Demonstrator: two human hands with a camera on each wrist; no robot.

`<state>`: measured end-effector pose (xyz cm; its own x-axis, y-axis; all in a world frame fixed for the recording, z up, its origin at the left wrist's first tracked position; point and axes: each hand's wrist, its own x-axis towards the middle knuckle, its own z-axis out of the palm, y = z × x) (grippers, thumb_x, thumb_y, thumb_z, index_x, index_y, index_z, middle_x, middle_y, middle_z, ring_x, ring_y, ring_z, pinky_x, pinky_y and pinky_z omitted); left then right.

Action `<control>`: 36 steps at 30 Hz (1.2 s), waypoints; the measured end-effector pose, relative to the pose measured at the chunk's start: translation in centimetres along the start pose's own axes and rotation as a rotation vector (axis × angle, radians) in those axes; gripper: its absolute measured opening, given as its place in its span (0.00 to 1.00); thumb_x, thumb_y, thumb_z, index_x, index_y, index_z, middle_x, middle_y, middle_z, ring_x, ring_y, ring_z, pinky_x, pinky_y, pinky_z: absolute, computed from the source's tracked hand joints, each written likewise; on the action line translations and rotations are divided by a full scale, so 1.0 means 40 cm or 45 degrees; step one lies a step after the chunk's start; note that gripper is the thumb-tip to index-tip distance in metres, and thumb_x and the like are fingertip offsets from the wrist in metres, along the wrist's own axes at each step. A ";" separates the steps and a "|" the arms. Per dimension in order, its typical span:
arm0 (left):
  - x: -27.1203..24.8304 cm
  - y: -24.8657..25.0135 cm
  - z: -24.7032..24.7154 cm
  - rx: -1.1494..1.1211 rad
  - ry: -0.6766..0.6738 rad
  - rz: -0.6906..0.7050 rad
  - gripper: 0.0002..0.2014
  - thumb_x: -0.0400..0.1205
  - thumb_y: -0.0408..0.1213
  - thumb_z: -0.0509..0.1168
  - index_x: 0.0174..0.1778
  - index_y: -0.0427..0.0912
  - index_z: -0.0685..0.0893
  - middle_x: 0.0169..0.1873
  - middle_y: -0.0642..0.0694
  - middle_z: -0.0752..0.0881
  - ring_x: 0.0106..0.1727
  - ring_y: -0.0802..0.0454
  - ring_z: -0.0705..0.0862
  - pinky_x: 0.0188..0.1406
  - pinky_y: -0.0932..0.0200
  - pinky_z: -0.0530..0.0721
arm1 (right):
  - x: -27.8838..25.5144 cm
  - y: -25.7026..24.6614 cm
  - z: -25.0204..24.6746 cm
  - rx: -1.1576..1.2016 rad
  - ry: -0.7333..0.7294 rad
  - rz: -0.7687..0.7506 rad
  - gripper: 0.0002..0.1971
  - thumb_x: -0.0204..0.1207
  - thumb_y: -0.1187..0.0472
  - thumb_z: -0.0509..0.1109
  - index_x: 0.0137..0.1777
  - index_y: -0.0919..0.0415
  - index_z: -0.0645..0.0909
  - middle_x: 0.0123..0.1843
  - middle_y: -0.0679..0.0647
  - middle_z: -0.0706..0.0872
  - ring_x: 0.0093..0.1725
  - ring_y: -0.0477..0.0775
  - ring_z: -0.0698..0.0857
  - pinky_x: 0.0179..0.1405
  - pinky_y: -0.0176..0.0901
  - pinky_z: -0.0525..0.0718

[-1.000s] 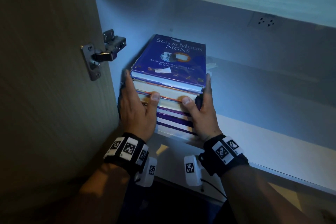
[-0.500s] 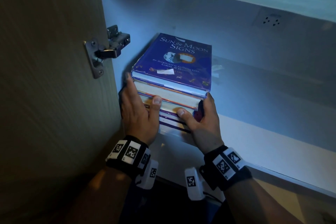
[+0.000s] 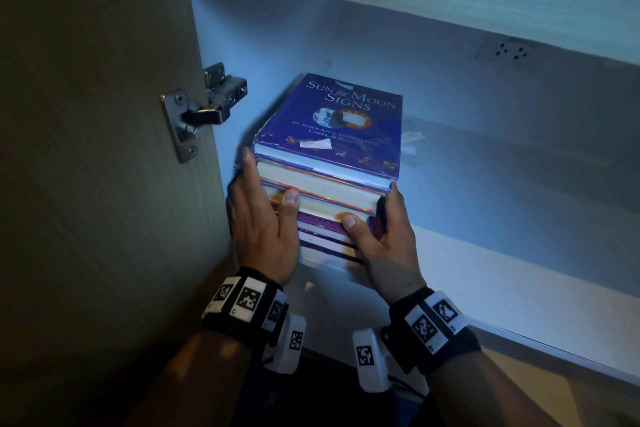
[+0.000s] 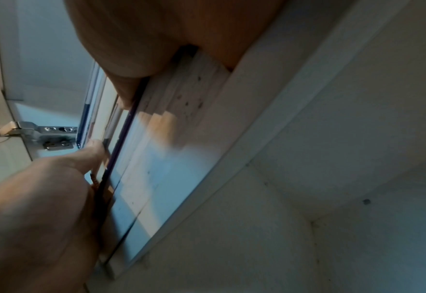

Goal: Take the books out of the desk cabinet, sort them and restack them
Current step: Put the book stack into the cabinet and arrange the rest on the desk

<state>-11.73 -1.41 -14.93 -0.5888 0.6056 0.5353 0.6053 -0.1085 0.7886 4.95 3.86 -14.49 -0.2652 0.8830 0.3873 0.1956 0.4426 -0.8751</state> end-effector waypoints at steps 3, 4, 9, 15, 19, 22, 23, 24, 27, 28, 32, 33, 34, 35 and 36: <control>0.003 -0.001 0.003 0.030 0.000 -0.011 0.38 0.84 0.55 0.55 0.87 0.53 0.45 0.80 0.42 0.65 0.79 0.43 0.66 0.75 0.33 0.69 | 0.004 0.005 0.000 -0.007 -0.035 0.001 0.41 0.77 0.45 0.75 0.87 0.50 0.61 0.78 0.51 0.79 0.79 0.56 0.78 0.76 0.65 0.78; 0.004 0.001 0.003 0.033 -0.003 -0.023 0.39 0.83 0.56 0.56 0.87 0.54 0.46 0.80 0.42 0.66 0.79 0.43 0.66 0.76 0.34 0.68 | 0.004 0.004 0.000 -0.015 -0.041 0.001 0.42 0.76 0.44 0.76 0.87 0.50 0.61 0.78 0.51 0.79 0.78 0.57 0.78 0.76 0.65 0.78; 0.005 0.014 -0.004 -0.044 -0.023 -0.124 0.39 0.80 0.59 0.56 0.86 0.51 0.51 0.80 0.43 0.65 0.79 0.46 0.65 0.78 0.34 0.67 | -0.002 -0.006 0.003 0.020 0.001 0.015 0.37 0.75 0.46 0.77 0.83 0.45 0.66 0.76 0.51 0.81 0.77 0.58 0.79 0.76 0.66 0.78; 0.015 0.014 -0.015 -0.055 -0.109 -0.175 0.39 0.82 0.59 0.55 0.86 0.62 0.43 0.78 0.48 0.65 0.78 0.45 0.68 0.76 0.34 0.72 | -0.001 -0.034 -0.008 -0.172 -0.019 -0.037 0.33 0.79 0.52 0.77 0.82 0.47 0.68 0.75 0.45 0.77 0.76 0.51 0.76 0.75 0.56 0.79; 0.019 0.057 -0.044 -0.048 -0.142 -0.284 0.40 0.82 0.52 0.62 0.87 0.52 0.49 0.78 0.38 0.68 0.77 0.42 0.70 0.78 0.47 0.71 | 0.007 -0.083 -0.035 -0.312 -0.179 0.019 0.30 0.82 0.47 0.71 0.82 0.46 0.67 0.75 0.46 0.77 0.75 0.52 0.77 0.72 0.52 0.80; 0.010 0.146 -0.093 0.148 -0.073 -0.225 0.38 0.80 0.53 0.65 0.81 0.32 0.68 0.73 0.28 0.77 0.73 0.41 0.73 0.76 0.61 0.69 | -0.008 -0.164 -0.070 -0.294 -0.360 0.242 0.25 0.84 0.51 0.70 0.80 0.45 0.71 0.72 0.44 0.83 0.70 0.48 0.83 0.64 0.42 0.82; 0.015 0.168 -0.110 0.307 -0.084 -0.222 0.37 0.82 0.57 0.63 0.78 0.29 0.73 0.72 0.28 0.79 0.73 0.40 0.74 0.74 0.57 0.71 | -0.020 -0.208 -0.088 -0.293 -0.398 0.351 0.23 0.85 0.54 0.70 0.79 0.46 0.73 0.70 0.44 0.86 0.68 0.46 0.85 0.60 0.35 0.81; 0.025 0.197 -0.136 0.428 -0.247 -0.308 0.39 0.83 0.62 0.59 0.79 0.30 0.73 0.75 0.30 0.76 0.75 0.39 0.72 0.75 0.51 0.70 | -0.037 -0.256 -0.105 -0.314 -0.421 0.435 0.22 0.85 0.55 0.70 0.78 0.47 0.76 0.69 0.44 0.88 0.66 0.44 0.86 0.57 0.29 0.79; 0.073 0.327 -0.254 0.295 -1.086 -0.645 0.32 0.82 0.56 0.66 0.82 0.50 0.68 0.80 0.40 0.71 0.78 0.42 0.73 0.77 0.49 0.71 | -0.089 -0.479 -0.178 -0.262 -0.505 0.548 0.16 0.84 0.54 0.72 0.70 0.53 0.86 0.62 0.48 0.91 0.56 0.36 0.86 0.60 0.30 0.82; 0.093 0.383 -0.302 0.235 -1.266 -0.592 0.25 0.83 0.53 0.66 0.77 0.55 0.74 0.75 0.44 0.78 0.74 0.45 0.78 0.73 0.52 0.75 | -0.097 -0.576 -0.208 -0.219 -0.568 0.575 0.14 0.84 0.55 0.73 0.68 0.56 0.87 0.59 0.47 0.91 0.55 0.35 0.86 0.62 0.36 0.84; 0.240 0.730 -0.513 -0.146 -1.527 -0.395 0.18 0.74 0.62 0.62 0.52 0.59 0.87 0.47 0.54 0.91 0.53 0.61 0.87 0.57 0.57 0.82 | -0.055 -0.941 -0.327 0.057 -0.658 0.527 0.08 0.79 0.66 0.72 0.54 0.66 0.89 0.45 0.47 0.91 0.44 0.39 0.86 0.45 0.34 0.81; 0.300 0.800 -0.555 -0.197 -1.497 -0.370 0.19 0.74 0.61 0.62 0.51 0.55 0.88 0.44 0.52 0.91 0.49 0.58 0.89 0.53 0.57 0.84 | -0.013 -1.013 -0.349 0.175 -0.597 0.528 0.09 0.75 0.65 0.72 0.53 0.66 0.89 0.43 0.49 0.91 0.43 0.42 0.88 0.42 0.33 0.81; 0.359 0.858 -0.584 -0.246 -1.431 -0.353 0.18 0.75 0.58 0.63 0.52 0.54 0.89 0.44 0.50 0.91 0.47 0.55 0.90 0.52 0.54 0.86 | 0.035 -1.067 -0.367 0.281 -0.503 0.554 0.11 0.73 0.65 0.71 0.54 0.66 0.88 0.43 0.51 0.92 0.41 0.45 0.89 0.40 0.32 0.81; 0.420 0.901 -0.601 -0.264 -1.327 -0.362 0.14 0.77 0.54 0.65 0.53 0.54 0.89 0.46 0.51 0.91 0.47 0.51 0.90 0.53 0.51 0.87 | 0.088 -1.109 -0.384 0.373 -0.402 0.609 0.13 0.74 0.65 0.70 0.58 0.68 0.86 0.43 0.53 0.91 0.39 0.46 0.90 0.38 0.33 0.81; 0.482 0.928 -0.607 -0.277 -1.225 -0.370 0.11 0.79 0.50 0.66 0.54 0.57 0.89 0.49 0.52 0.91 0.49 0.50 0.91 0.54 0.49 0.88 | 0.142 -1.137 -0.396 0.438 -0.313 0.641 0.14 0.78 0.67 0.69 0.61 0.71 0.84 0.43 0.55 0.91 0.38 0.47 0.90 0.36 0.32 0.82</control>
<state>-13.63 -12.88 32.01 0.0396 0.9961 -0.0791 0.3413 0.0609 0.9380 9.48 -8.78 32.11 -0.4363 0.8895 -0.1359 0.0499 -0.1269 -0.9907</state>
